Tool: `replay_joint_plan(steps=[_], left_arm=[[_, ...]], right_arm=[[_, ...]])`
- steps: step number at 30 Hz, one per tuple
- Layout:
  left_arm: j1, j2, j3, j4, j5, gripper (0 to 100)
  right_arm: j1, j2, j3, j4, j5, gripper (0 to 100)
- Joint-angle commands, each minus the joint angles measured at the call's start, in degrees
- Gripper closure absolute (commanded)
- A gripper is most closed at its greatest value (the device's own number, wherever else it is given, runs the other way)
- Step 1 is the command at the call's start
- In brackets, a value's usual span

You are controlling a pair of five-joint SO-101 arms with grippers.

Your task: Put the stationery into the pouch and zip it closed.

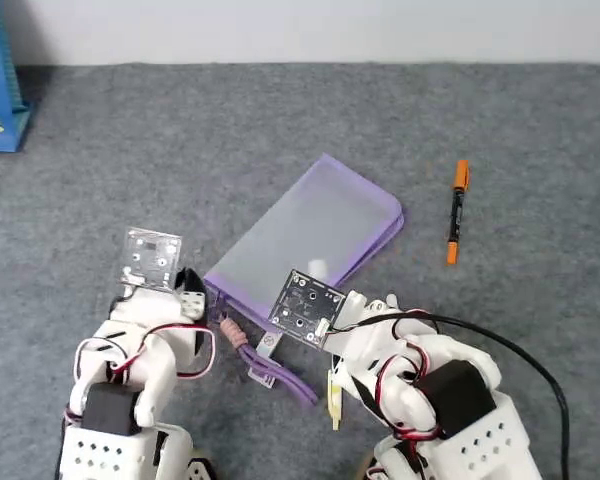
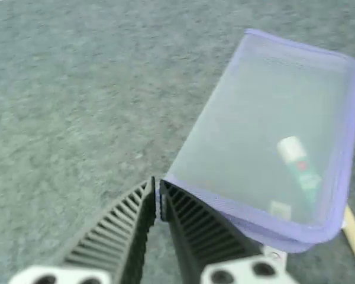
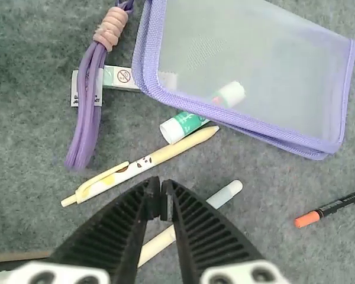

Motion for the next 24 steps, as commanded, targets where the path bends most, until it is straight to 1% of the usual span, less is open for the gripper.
replay_joint_plan(steps=[1, 3, 6, 8, 10, 14, 16, 20, 24], left_arm=[[-5.45, -0.26, -5.23, -1.05, -0.35, 99], [-10.55, -0.26, -6.46, -0.88, -0.26, 99], [-17.93, -0.18, -7.25, -0.88, -0.26, 99], [-21.63, -0.18, -7.25, -0.88, -0.26, 99], [-23.82, 0.09, -7.16, 0.09, -0.26, 99], [-24.35, -0.09, -7.52, 2.20, -0.26, 95], [-24.44, -0.09, -7.52, 2.29, -0.26, 94], [-24.53, -0.09, -7.34, 2.29, -0.26, 94], [-24.70, -0.09, -7.25, 2.37, -0.26, 94]], right_arm=[[-0.04, 0.04, 0.53, -3.21, -1.41, 98.7], [-0.04, 0.13, 1.85, -6.11, -4.57, 97.3], [-0.13, 3.12, 2.11, -8.31, -7.12, 87.8], [-0.13, 7.25, 1.67, -9.71, -8.62, 82.5], [-0.22, 12.88, 0.44, -11.30, -9.41, 82.9], [-2.77, 25.45, -5.01, -12.88, -9.85, 84.1], [-5.32, 31.08, -8.35, -12.88, -10.55, 84.1], [-9.80, 41.01, -15.30, -12.88, -16.70, 84.1], [-13.85, 49.36, -21.10, -13.85, -20.04, 84.1]])
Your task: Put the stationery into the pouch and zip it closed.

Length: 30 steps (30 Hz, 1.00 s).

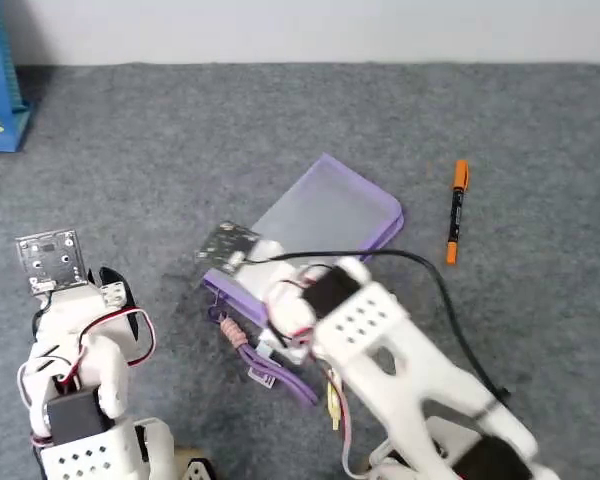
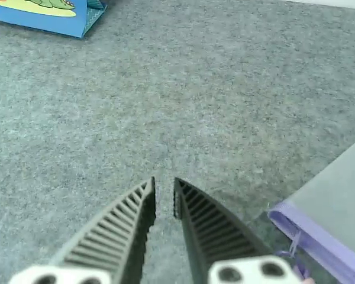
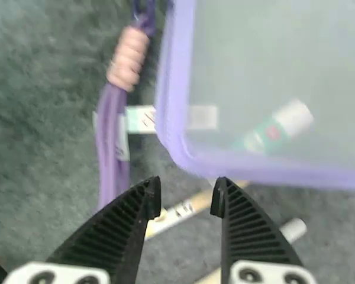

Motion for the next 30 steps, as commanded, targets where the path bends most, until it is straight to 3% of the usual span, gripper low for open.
replay_joint_plan(steps=[1, 6, 14, 24, 30], left_arm=[[-1.32, 0.00, -3.47, 0.44, -0.18, 94], [-6.86, 0.00, -3.47, 0.35, 0.62, 94], [-7.74, 0.00, -3.38, 0.18, 2.20, 94], [-7.74, 0.00, -3.30, 0.18, 2.20, 94], [-7.74, 0.00, -3.30, 0.26, 2.20, 94]], right_arm=[[-3.56, 6.29, -7.12, -2.42, -3.25, 84.1], [-6.02, 14.55, -10.11, -7.08, -4.48, 84.2], [-9.10, 24.22, -15.03, -11.30, -6.68, 84.3], [-12.44, 25.54, -22.24, -3.47, -7.21, 84.4], [-14.81, 26.42, -22.51, -3.82, -7.30, 84.4]])
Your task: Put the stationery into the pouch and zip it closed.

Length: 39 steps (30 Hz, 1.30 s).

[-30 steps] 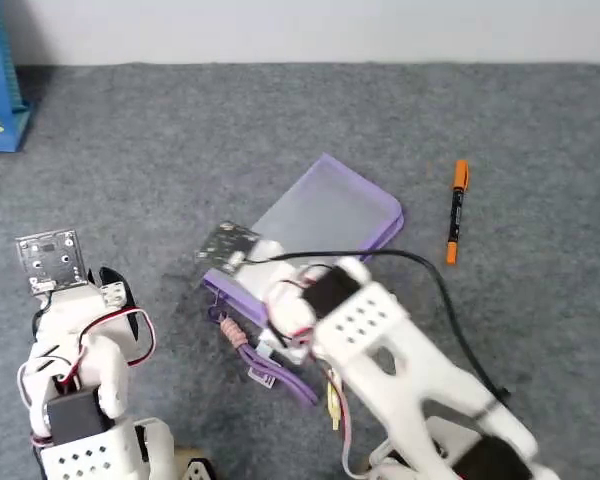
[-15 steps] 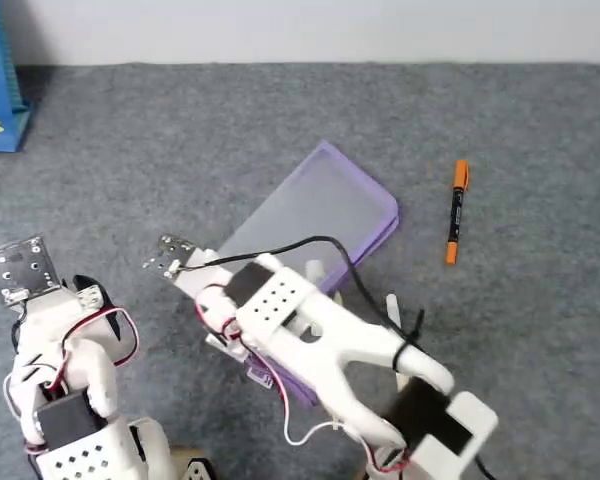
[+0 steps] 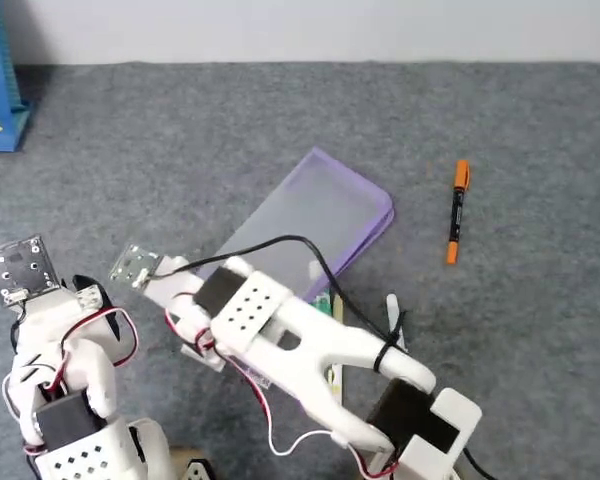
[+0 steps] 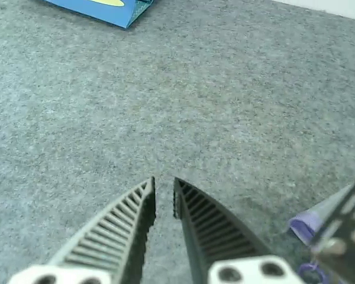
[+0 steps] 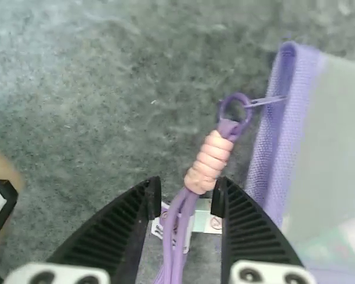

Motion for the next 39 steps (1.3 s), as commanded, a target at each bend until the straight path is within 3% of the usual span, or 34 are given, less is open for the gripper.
replay_joint_plan(steps=[1, 17, 23, 32, 39], left_arm=[[-0.44, 0.00, -3.30, 0.26, 0.53, 94], [-0.44, 0.00, -3.30, 0.35, 0.53, 94], [-0.18, -0.09, -2.68, 0.09, 0.53, 94], [-0.18, -0.09, -2.68, 0.09, 0.53, 94], [-0.18, -0.09, -2.68, 0.09, 0.53, 94]], right_arm=[[-0.92, -0.13, -2.55, -0.31, -0.53, 84.4], [6.37, 10.68, -1.05, -8.22, -0.53, 84.7], [9.36, 11.21, -1.05, -7.78, 0.00, 98.9], [7.69, 11.56, -1.14, -8.04, -0.35, 89.3], [7.25, 11.65, -1.14, -8.31, -0.35, 89.1]])
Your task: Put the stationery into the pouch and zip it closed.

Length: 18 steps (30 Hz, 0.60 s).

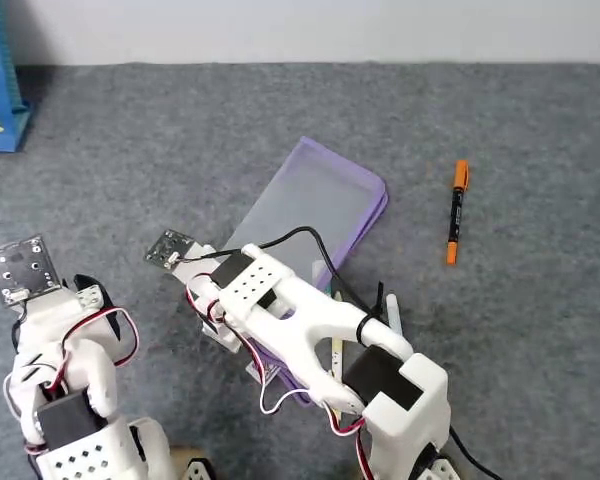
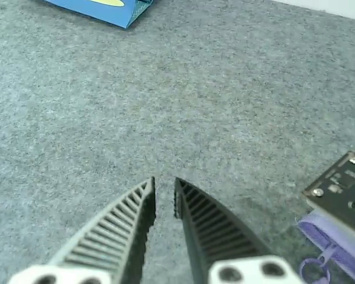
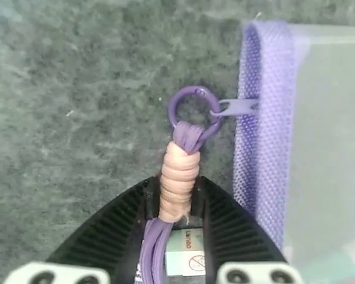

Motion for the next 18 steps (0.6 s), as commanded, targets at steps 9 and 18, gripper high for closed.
replay_joint_plan(steps=[9, 18], left_arm=[[-0.18, -0.09, -2.59, 0.09, 0.53, 94], [-0.18, -0.09, -2.15, 0.09, 0.53, 94]], right_arm=[[-0.92, -0.13, -1.14, -0.84, -0.44, 89.0], [-2.24, -0.13, -2.02, -0.22, -2.20, 85.1]])
